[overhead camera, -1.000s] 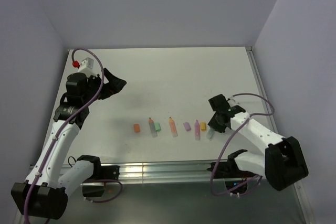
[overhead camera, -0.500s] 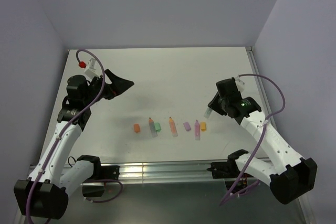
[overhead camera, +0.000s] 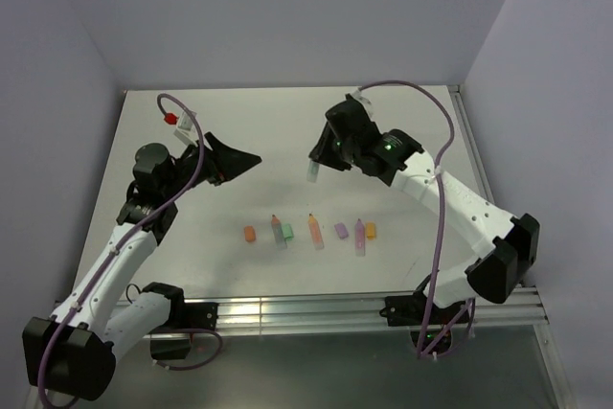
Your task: Insert the pens into the pen caps
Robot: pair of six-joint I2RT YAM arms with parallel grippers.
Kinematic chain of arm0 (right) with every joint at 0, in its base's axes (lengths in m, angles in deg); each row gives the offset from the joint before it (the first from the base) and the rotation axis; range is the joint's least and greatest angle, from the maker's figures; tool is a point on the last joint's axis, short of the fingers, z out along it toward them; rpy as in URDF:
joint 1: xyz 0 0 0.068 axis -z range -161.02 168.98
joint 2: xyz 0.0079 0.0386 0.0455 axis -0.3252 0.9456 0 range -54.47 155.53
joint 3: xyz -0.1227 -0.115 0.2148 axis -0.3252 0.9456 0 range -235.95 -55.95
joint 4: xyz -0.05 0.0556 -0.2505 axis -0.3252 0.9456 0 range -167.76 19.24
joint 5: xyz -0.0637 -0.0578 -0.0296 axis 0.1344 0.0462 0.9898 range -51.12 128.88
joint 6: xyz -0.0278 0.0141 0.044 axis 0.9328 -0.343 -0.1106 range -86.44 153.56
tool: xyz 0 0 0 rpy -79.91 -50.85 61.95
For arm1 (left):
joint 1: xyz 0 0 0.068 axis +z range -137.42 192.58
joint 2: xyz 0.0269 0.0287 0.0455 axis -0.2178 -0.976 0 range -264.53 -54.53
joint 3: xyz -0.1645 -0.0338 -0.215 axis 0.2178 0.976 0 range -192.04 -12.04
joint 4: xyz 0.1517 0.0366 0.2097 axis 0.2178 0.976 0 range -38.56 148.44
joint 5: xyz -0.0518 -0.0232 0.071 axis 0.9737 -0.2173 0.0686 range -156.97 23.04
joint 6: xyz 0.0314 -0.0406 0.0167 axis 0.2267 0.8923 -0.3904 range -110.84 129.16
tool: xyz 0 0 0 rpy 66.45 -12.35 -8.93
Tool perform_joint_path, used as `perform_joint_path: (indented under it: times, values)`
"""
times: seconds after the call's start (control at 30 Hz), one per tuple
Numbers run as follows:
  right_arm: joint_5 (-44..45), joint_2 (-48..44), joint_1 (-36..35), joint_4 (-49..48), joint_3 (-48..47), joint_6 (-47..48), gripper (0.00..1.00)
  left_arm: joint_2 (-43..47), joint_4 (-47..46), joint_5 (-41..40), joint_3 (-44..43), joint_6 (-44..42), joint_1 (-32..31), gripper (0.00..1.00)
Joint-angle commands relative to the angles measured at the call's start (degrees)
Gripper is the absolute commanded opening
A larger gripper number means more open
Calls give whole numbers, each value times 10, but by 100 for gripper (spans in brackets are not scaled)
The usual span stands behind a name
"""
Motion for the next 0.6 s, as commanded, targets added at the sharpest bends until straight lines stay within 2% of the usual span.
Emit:
perform_joint_path:
  times: [0.0, 0.23, 0.57]
  values:
    - [2, 32, -25, -7, -76, -7, 0, -4, -58, -12, 14, 16, -22, 83]
    - [-1, 107, -62, 4, -177, -10, 0, -16, -61, -27, 17, 9, -41, 78]
    - [-1, 172, -108, 23, -272, -17, 0, -35, -72, -38, 17, 8, -58, 74]
